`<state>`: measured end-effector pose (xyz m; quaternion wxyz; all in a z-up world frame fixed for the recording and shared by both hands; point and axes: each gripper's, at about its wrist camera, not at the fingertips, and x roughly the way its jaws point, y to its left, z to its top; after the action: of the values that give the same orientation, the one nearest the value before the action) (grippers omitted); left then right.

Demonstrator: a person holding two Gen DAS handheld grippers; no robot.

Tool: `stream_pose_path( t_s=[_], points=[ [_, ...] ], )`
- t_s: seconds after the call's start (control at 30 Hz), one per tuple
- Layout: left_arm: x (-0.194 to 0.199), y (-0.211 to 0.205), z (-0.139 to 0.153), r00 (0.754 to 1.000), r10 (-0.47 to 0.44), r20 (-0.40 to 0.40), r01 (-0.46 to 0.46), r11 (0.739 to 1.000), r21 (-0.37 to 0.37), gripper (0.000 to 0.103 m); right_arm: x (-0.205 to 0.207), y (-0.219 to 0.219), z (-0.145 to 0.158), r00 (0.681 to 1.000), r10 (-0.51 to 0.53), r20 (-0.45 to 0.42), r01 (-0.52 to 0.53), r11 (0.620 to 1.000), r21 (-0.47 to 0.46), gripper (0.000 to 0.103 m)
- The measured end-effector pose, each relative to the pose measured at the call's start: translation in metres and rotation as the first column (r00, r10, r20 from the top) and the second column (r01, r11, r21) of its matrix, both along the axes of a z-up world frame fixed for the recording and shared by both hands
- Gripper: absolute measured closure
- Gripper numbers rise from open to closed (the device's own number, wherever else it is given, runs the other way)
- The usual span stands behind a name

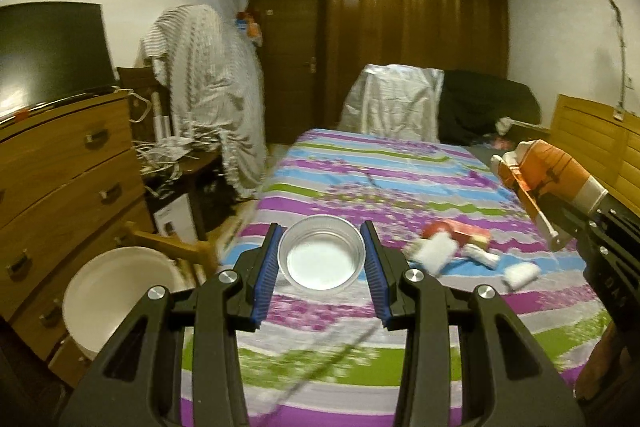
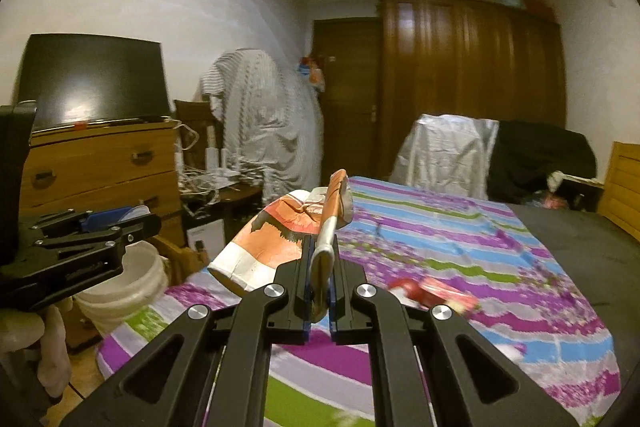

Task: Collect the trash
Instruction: 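Carry the lid and paper cup to the white bucket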

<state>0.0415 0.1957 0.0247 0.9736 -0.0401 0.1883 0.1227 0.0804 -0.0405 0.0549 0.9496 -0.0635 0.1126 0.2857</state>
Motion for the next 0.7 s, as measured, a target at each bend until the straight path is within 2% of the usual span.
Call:
stream_pose_path(
  t_s=[0.37, 0.7],
  points=[
    [-0.027, 0.113, 0.012, 0.982, 0.188, -0.001, -0.188, 0.982, -0.020, 0.065, -0.004, 0.142, 0.013, 0.980, 0.198, -0.016, -0.199, 0.978, -0.060, 0.096],
    [-0.046, 0.206, -0.001, 0.942, 0.329, -0.060, -0.332, 0.941, -0.060, 0.065, -0.008, 0.280, 0.006, 0.926, 0.364, -0.103, -0.376, 0.917, -0.134, 0.096]
  ],
)
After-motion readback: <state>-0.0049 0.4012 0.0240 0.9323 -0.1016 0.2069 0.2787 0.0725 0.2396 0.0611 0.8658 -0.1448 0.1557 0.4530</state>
